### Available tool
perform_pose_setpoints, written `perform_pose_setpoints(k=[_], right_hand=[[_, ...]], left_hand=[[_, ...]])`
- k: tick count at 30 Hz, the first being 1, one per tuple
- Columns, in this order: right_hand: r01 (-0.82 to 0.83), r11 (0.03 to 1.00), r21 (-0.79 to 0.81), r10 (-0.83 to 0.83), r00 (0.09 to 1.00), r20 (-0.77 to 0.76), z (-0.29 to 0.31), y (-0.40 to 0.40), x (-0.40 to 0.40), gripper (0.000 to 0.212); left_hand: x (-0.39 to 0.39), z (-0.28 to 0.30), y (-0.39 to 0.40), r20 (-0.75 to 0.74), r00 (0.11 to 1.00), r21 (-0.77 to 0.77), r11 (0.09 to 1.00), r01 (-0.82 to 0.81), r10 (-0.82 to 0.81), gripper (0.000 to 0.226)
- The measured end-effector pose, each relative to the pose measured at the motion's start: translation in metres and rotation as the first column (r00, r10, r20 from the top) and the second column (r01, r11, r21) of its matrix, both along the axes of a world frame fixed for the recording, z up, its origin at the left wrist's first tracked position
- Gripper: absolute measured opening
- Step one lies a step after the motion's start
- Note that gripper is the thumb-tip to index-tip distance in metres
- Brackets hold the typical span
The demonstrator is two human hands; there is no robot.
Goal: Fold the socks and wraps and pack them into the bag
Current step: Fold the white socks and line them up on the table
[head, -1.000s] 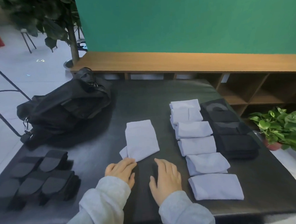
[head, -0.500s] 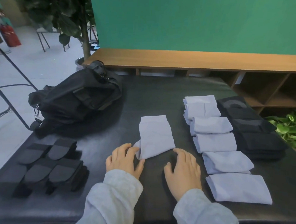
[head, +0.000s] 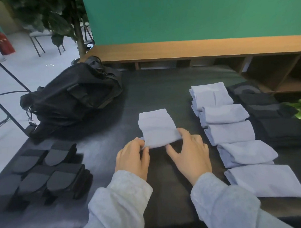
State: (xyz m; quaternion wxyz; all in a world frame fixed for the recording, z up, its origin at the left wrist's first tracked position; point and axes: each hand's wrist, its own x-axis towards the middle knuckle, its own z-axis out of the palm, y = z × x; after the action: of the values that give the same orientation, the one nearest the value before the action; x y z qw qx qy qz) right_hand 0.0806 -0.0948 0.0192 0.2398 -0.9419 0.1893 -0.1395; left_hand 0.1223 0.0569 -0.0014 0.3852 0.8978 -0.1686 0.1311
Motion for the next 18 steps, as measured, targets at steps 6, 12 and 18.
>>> perform_pose_setpoints(k=[6,12,18], right_hand=[[-0.169,0.943,0.288,0.113,0.974,0.198,-0.010,-0.005,0.002,0.040],[-0.314,0.837,0.448,0.160,0.924,0.348,-0.004,-0.006,-0.003,0.035],[-0.336,0.835,0.436,0.213,0.927,0.307,-0.009,-0.005,-0.005,0.043]], left_hand=[[-0.007,0.005,0.005,-0.052,0.998,-0.205,0.978,-0.042,0.032,0.014],[-0.011,0.008,0.007,-0.142,0.980,-0.275,0.946,-0.172,0.137,0.008],[-0.013,0.015,0.006,-0.178,0.972,-0.305,0.930,-0.205,0.156,0.009]])
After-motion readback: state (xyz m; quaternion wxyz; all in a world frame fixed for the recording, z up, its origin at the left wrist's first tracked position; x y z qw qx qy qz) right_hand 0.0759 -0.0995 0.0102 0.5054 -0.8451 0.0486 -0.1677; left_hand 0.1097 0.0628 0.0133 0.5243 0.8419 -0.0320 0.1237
